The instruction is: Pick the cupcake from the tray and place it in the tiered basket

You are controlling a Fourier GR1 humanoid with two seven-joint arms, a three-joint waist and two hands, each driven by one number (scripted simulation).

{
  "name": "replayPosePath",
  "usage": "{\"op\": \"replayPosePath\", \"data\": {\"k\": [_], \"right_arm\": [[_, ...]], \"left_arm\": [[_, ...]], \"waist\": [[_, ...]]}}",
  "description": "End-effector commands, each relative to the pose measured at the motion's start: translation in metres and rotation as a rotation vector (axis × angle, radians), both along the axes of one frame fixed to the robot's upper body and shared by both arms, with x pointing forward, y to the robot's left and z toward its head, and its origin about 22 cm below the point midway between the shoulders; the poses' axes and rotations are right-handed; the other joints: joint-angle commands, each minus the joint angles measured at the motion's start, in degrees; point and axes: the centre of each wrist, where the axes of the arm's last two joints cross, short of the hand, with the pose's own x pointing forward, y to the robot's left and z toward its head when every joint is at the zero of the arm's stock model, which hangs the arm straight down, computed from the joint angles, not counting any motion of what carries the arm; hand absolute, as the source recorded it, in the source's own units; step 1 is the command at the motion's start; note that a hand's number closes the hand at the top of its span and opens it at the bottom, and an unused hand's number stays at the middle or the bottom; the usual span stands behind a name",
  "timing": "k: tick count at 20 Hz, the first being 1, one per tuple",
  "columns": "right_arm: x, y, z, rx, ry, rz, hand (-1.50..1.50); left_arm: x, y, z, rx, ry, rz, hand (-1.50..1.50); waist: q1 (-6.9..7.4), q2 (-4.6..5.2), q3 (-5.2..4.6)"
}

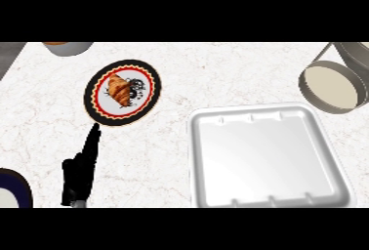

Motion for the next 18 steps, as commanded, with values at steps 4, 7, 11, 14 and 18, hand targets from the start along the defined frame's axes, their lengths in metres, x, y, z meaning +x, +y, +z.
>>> {"op": "replayPosePath", "data": {"k": [4,7,11,14,18], "right_arm": [[-0.071,-0.039,0.017,0.036,-0.043,-0.170,-1.50],[-0.111,-0.046,0.024,0.018,-0.085,-0.161,-1.50],[-0.168,-0.057,0.038,0.014,-0.048,-0.135,-1.50],[-0.201,-0.051,0.022,0.039,-0.009,-0.093,-1.50],[-0.262,-0.049,0.027,0.021,-0.025,-0.056,-1.50]], "left_arm": [[-0.016,0.011,-0.014,-0.012,0.083,0.065,0.00],[-0.030,0.028,-0.012,-0.006,0.085,0.094,0.00],[-0.034,0.012,-0.020,-0.004,0.099,0.107,0.00],[-0.035,0.025,-0.013,-0.009,0.097,0.141,0.00],[-0.037,0.018,-0.017,-0.006,0.093,0.116,0.00]], "waist": [[-3.26,-0.58,-0.31],[-3.89,-0.89,-0.28],[-5.85,-1.08,-0.26],[-7.02,-1.36,-0.23],[-6.19,-0.91,-0.22]]}}
